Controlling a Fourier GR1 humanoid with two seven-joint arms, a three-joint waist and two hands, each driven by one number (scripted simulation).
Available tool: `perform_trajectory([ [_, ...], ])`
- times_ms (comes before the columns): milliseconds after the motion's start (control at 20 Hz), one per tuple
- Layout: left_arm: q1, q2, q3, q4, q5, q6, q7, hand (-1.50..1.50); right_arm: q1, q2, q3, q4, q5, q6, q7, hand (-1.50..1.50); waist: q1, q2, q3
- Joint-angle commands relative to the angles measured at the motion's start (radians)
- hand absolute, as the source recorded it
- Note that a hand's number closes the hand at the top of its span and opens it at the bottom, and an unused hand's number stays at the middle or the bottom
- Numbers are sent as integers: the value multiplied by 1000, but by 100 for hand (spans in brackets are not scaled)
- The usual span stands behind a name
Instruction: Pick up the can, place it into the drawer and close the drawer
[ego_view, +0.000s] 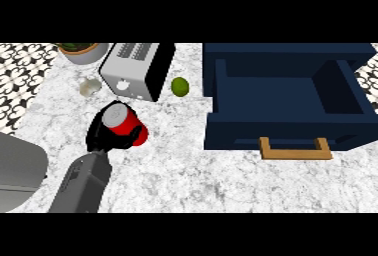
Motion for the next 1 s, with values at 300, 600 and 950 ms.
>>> perform_trajectory([
  [300,-23,-27,-207,-403,60,362,239,150,0,2,38,-12,22,-24,-4,-150,-10,5,-1],
  [600,-44,-28,-327,-600,5,543,402,150,37,2,36,-27,-3,-27,-9,-150,-15,4,-1],
  [950,-239,-18,-320,-596,-43,629,556,150,46,2,92,-66,10,-77,-12,-150,-19,6,-1],
])
